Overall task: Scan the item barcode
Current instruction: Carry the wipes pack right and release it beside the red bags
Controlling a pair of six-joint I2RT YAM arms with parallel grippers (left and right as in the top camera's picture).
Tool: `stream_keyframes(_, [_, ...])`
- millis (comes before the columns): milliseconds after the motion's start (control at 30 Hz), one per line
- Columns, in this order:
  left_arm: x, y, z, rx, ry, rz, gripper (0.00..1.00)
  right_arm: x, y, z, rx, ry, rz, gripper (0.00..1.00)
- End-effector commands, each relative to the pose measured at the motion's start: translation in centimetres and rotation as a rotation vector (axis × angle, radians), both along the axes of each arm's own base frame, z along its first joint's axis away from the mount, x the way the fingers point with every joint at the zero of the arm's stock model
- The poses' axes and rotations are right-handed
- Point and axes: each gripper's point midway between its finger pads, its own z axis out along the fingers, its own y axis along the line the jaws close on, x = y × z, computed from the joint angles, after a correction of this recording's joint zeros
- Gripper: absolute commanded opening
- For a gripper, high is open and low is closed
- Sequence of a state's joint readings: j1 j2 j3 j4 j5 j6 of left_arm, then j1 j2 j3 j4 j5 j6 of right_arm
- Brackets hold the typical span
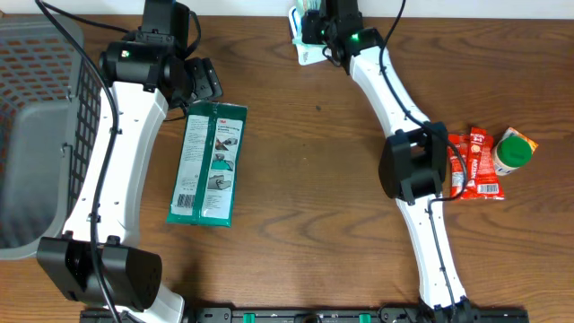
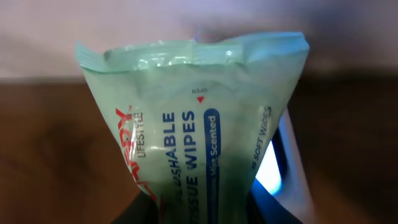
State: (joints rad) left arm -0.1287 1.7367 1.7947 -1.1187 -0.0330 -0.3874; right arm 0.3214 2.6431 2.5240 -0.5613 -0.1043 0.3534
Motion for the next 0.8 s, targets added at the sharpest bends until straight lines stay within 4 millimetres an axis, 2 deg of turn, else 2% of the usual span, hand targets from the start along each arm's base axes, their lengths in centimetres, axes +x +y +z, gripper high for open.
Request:
stream_keyframes(0, [-0.1, 0.4, 0.5, 0.015, -0.012, -0.003, 0.86, -3.2, -3.0, 14.7, 0.017, -0.13, 0.001, 0.01])
stream_keyframes(67, [-0.1, 0.4, 0.5, 0.015, -0.012, -0.003, 0.86, -6.2, -5.1, 16.7, -0.023, -0.069, -0.001, 0.01])
stream_keyframes(200, [-0.1, 0.4, 0.5, 0.015, -0.012, -0.003, 0.86, -13.2, -9.6, 19.3, -0.103, 0.079, -0.009, 0.01])
stream_keyframes(367, [-0.1, 0.4, 0.5, 0.015, -0.012, -0.003, 0.86, -19.9, -14.9, 20.0, -0.151, 0.261, -0.079, 0.01])
stream_keyframes(500, [-0.1, 0.4, 0.5, 0.016, -0.012, -0.003, 0.86, -23.4, -19.6, 18.7, -0.221, 0.413, -0.181, 0.01])
stream_keyframes(567, [-0.1, 0.4, 0.5, 0.015, -0.012, -0.003, 0.86, -24.1, -21.7, 17.9, -0.286, 0.455, -0.215, 0.01])
stream_keyframes(667, [-0.1, 0.4, 0.5, 0.015, -0.012, -0.003, 0.86, -24.5, -22.8, 16.4, -0.324, 0.505, -0.186, 0.01])
stream_keyframes(767, [-0.1, 0.4, 0.5, 0.015, -0.012, -0.003, 0.86, -25.4, -23.5, 13.4, -0.38, 0.61, -0.174, 0.01])
